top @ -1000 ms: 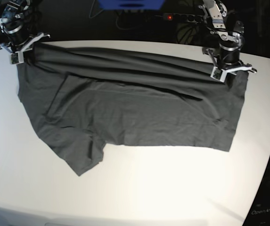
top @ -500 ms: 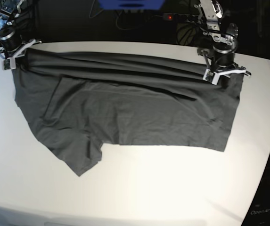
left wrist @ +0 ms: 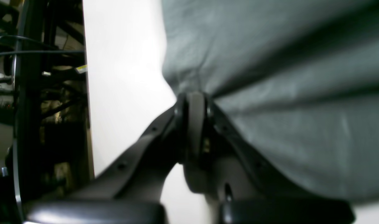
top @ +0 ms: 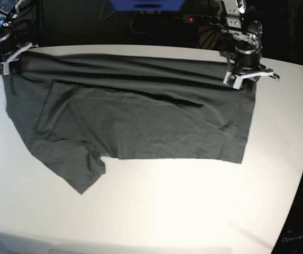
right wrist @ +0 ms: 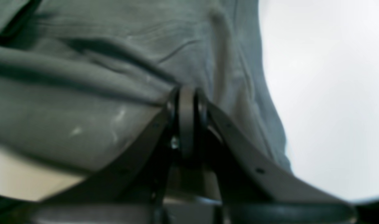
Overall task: Fold the T-shirt properly
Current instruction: 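Keep dragging the shirt toward the robot base with both grippers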
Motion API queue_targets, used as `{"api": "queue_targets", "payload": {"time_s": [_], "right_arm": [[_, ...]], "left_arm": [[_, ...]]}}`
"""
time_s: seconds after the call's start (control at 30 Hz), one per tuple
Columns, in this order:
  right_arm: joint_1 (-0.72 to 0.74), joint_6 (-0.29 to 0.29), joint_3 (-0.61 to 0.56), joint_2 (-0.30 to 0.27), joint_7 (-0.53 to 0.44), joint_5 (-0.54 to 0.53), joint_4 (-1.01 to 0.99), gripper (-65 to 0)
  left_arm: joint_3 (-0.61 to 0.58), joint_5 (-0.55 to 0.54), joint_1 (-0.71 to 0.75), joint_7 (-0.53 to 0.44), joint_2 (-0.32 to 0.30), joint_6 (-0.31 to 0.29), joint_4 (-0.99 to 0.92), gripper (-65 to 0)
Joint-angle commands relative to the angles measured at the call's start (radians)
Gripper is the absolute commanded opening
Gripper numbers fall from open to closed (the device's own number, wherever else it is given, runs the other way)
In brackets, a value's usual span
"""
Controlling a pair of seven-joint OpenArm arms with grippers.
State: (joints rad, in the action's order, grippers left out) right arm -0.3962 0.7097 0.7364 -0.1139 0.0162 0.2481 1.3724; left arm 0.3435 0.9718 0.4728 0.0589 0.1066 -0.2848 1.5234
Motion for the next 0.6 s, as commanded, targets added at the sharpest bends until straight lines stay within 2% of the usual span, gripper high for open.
{"api": "queue_targets", "payload": {"time_s": [0.0, 0.13, 0.57], "right_arm": [[-0.03, -0.012, 0.005, -0.002, 0.193, 0.142, -0.026, -64.7], [-0.022, -0.012, -0.001, 0.023, 0.193, 0.144, -0.024, -64.7], [-0.019, -0.012, -0.016, 0.062, 0.193, 0.145, -0.004, -64.9]], "left_arm": [[-0.03, 0.006, 0.09, 0.121, 0.05, -0.336, -0.045, -62.5], [-0.031, -0.063, 0.129, 0.123, 0.045, -0.344, 0.024, -62.5], [-0.024, -0.072, 0.048, 0.131, 0.045, -0.339, -0.031, -62.5]]}}
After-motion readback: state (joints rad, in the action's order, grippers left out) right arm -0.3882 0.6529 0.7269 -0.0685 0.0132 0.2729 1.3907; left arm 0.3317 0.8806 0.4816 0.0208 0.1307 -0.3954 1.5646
